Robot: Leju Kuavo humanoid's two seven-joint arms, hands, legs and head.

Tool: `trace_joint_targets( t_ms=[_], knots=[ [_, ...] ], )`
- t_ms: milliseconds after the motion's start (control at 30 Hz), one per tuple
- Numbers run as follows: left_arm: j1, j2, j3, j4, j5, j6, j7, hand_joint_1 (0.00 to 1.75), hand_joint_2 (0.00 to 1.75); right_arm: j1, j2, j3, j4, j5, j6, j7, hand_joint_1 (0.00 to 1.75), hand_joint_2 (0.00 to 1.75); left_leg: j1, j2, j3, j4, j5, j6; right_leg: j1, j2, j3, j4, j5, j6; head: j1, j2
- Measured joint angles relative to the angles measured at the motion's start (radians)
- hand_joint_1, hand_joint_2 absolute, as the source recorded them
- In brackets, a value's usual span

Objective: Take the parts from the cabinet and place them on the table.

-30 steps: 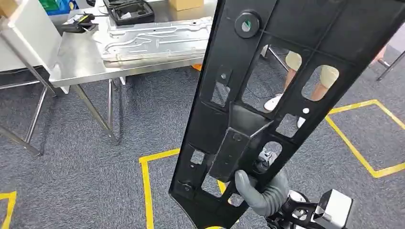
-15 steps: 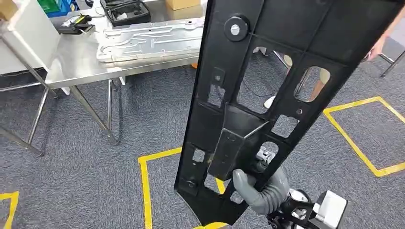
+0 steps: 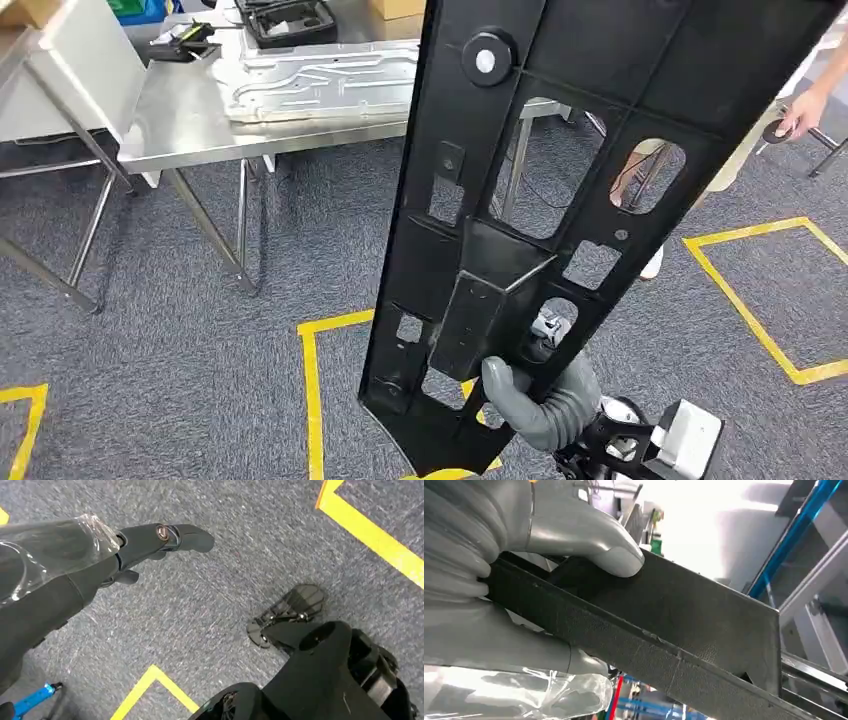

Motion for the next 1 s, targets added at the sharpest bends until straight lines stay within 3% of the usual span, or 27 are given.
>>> trace_joint_targets(
  t_ms=[100, 133, 167, 200, 267, 300, 333, 433, 500, 533, 600, 633, 667, 700, 733, 800, 833, 900, 967, 1000],
  knots=[
    [-0.001, -0.003, 0.0, 0.0, 0.0, 0.0, 0.0, 0.0, 1.75, 0.002, 0.0, 0.0, 0.0, -0.003, -0.001, -0.002, 1.75, 1.75, -0.002, 0.0, -0.002, 0.001, 0.0, 0.008, 0.001, 0.006, -0.109, 0.233, -0.117, 0.005, 0.0, 0.0],
    [0.0, -0.003, 0.0, 0.0, 0.0, 0.0, 0.0, 0.0, 1.75, 0.004, 0.0, 0.0, 0.0, -0.005, -0.003, -0.004, 1.75, 1.75, -0.002, -0.001, -0.003, 0.001, 0.0, 0.008, 0.001, 0.006, -0.135, 0.285, -0.125, 0.005, 0.0, 0.0],
    [0.001, -0.003, 0.0, 0.0, 0.0, -0.001, 0.001, 0.0, 1.75, 0.006, 0.0, 0.0, 0.001, -0.006, -0.004, -0.004, 1.75, 1.75, -0.002, -0.001, -0.002, 0.001, 0.0, 0.007, 0.0, 0.006, -0.135, 0.284, -0.112, 0.006, 0.0, 0.0],
    [0.001, -0.003, 0.0, 0.0, 0.002, -0.001, 0.002, 0.0, 1.75, 0.006, 0.0, 0.0, 0.001, -0.011, -0.004, -0.005, 1.75, 1.75, -0.001, -0.002, -0.001, 0.002, -0.001, 0.007, -0.001, 0.006, -0.115, 0.241, -0.081, 0.006, 0.001, 0.0],
    [0.0, -0.004, 0.0, 0.0, 0.003, -0.001, 0.002, 0.0, 1.75, 0.005, 0.0, 0.0, 0.001, -0.011, -0.004, -0.007, 1.75, 1.75, 0.001, -0.005, 0.003, 0.003, -0.004, 0.001, -0.004, 0.006, -0.021, 0.055, 0.01, 0.006, 0.001, 0.0],
    [0.0, -0.004, 0.0, 0.0, 0.003, -0.001, 0.002, 0.0, 1.75, 0.005, 0.0, 0.0, 0.002, -0.011, -0.004, -0.007, 1.75, 1.75, -0.002, -0.006, 0.003, 0.005, -0.007, -0.006, -0.006, 0.008, 0.013, -0.015, 0.02, 0.006, 0.001, 0.0],
    [-0.002, -0.004, 0.0, 0.0, 0.004, -0.001, 0.0, 0.0, 1.75, 0.004, 0.0, 0.0, 0.002, -0.011, -0.004, -0.007, 1.75, 1.75, -0.008, -0.007, -0.001, 0.012, -0.011, -0.012, -0.001, 0.01, 0.017, -0.026, 0.018, -0.003, 0.0, 0.0],
    [-0.001, -0.003, 0.0, 0.0, 0.005, 0.0, -0.003, 0.0, 1.75, 0.006, 0.0, 0.001, 0.002, -0.012, -0.004, -0.009, 1.75, 1.75, -0.004, -0.006, -0.001, 0.005, -0.006, -0.026, 0.004, 0.012, 0.011, -0.025, 0.02, -0.021, -0.001, 0.0],
    [-0.001, -0.003, 0.0, 0.0, 0.006, 0.002, -0.006, 0.0, 1.75, 0.004, 0.0, 0.001, 0.002, -0.012, -0.004, -0.01, 1.75, 1.75, 0.001, -0.004, -0.014, 0.042, -0.034, -0.038, -0.001, 0.01, 0.014, -0.028, 0.022, -0.034, -0.003, 0.0],
    [-0.002, -0.003, 0.0, 0.0, 0.006, 0.002, -0.008, 0.0, 1.75, 0.004, 0.0, 0.001, 0.002, -0.012, -0.004, -0.01, 1.75, 1.75, 0.001, -0.004, -0.043, 0.107, -0.07, -0.042, -0.001, 0.009, 0.014, -0.028, 0.021, -0.041, -0.003, 0.0],
    [-0.002, -0.003, 0.0, 0.0, 0.008, 0.003, -0.008, 0.0, 1.75, 0.004, 0.0, 0.002, 0.002, -0.012, -0.004, -0.01, 1.75, 1.75, 0.001, -0.004, -0.134, 0.288, -0.144, -0.048, 0.001, 0.008, 0.014, -0.028, 0.019, -0.044, -0.004, 0.0],
    [-0.001, -0.003, 0.0, 0.0, 0.008, 0.002, -0.008, 0.0, 1.75, 0.005, 0.0, 0.003, 0.002, -0.012, -0.004, -0.01, 1.75, 1.75, 0.001, -0.004, -0.168, 0.351, -0.156, -0.049, 0.003, 0.008, 0.014, -0.028, 0.016, -0.045, -0.005, 0.0],
    [0.001, -0.003, 0.0, 0.0, 0.008, 0.002, -0.008, 0.0, 1.75, 0.005, 0.0, 0.004, 0.002, -0.012, -0.003, -0.01, 1.75, 1.75, 0.001, -0.004, -0.175, 0.358, -0.145, -0.047, 0.004, 0.009, 0.017, -0.028, 0.014, -0.045, -0.005, 0.0],
    [0.001, -0.003, 0.0, 0.0, 0.01, 0.002, -0.009, 0.0, 1.75, 0.005, 0.0, 0.005, 0.002, -0.012, -0.004, -0.01, 1.75, 1.75, 0.0, -0.004, -0.157, 0.312, -0.113, -0.042, 0.004, 0.009, 0.021, -0.028, 0.012, -0.045, -0.005, 0.0],
    [0.001, -0.003, 0.0, 0.0, 0.01, 0.002, -0.01, 0.0, 1.75, 0.005, 0.0, 0.006, 0.002, -0.012, -0.004, -0.01, 1.75, 1.75, -0.001, -0.004, -0.119, 0.233, -0.071, -0.036, 0.005, 0.009, 0.026, -0.028, 0.009, -0.043, -0.005, 0.0],
    [0.0, -0.003, 0.0, 0.0, 0.011, 0.002, -0.01, 0.0, 1.75, 0.005, 0.0, 0.007, 0.002, -0.012, -0.004, -0.011, 1.75, 1.75, -0.012, 0.001, -0.026, 0.043, 0.003, -0.01, 0.006, 0.009, 0.038, -0.03, 0.002, -0.038, -0.005, 0.0],
    [-0.003, -0.002, 0.001, 0.0, 0.011, 0.002, -0.011, 0.0, 1.75, 0.006, 0.0, 0.007, 0.002, -0.012, -0.004, -0.012, 1.75, 1.75, -0.016, 0.006, -0.014, 0.016, -0.011, -0.007, 0.015, 0.01, 0.039, -0.027, -0.006, -0.03, -0.005, 0.0],
    [-0.002, -0.002, 0.001, 0.0, 0.011, 0.001, -0.014, 0.0, 1.75, 0.006, 0.0, 0.007, 0.002, -0.012, -0.004, -0.012, 1.75, 1.75, -0.014, 0.008, -0.013, 0.011, -0.011, -0.01, 0.016, 0.013, 0.044, -0.031, -0.009, -0.024, -0.003, 0.0],
    [-0.001, -0.002, 0.001, 0.0, 0.011, 0.001, -0.014, 0.0, 1.75, 0.005, 0.0, 0.007, 0.001, -0.012, -0.003, -0.013, 1.75, 1.75, -0.012, 0.004, 0.0, 0.007, -0.016, 0.001, 0.01, 0.012, 0.051, -0.012, -0.005, -0.015, -0.004, 0.0],
    [0.0, -0.003, 0.001, 0.0, 0.013, 0.001, -0.015, 0.0, 1.75, 0.005, 0.0, 0.008, 0.001, -0.012, -0.003, -0.013, 1.75, 1.75, -0.009, 0.004, 0.011, 0.003, -0.018, 0.006, 0.007, 0.012, 0.042, 0.01, -0.02, -0.011, -0.003, 0.0]
  ],
)
